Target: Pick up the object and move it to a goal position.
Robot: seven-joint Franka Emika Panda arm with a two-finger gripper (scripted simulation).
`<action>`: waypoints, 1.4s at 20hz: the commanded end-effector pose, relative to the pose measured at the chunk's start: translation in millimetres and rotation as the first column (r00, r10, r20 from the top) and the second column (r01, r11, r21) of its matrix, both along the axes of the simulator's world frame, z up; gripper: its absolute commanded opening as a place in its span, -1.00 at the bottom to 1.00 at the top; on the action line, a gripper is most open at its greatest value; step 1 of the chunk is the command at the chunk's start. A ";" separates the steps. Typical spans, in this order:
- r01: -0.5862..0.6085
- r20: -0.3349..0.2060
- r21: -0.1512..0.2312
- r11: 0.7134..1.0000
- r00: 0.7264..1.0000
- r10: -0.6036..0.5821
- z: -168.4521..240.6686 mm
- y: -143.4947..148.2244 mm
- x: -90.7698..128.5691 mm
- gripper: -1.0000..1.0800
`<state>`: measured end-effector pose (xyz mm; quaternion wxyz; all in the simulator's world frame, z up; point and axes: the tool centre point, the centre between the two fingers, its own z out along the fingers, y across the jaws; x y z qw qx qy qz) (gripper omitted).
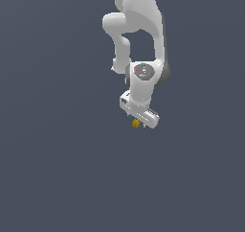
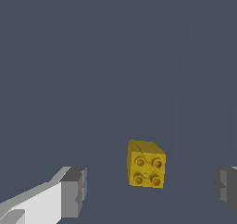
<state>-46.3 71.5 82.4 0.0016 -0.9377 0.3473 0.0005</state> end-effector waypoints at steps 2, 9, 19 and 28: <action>0.047 0.000 -0.002 0.999 0.999 -0.047 -5.1 4.7 -4.5 0.92; 0.091 0.000 -0.003 0.996 0.996 -0.091 -10.0 9.2 -9.0 0.92; 0.090 0.000 -0.003 0.996 0.996 -0.090 -26.1 9.3 -9.7 0.92; 0.093 0.000 -0.003 0.996 0.996 -0.093 -59.4 9.6 -9.8 0.92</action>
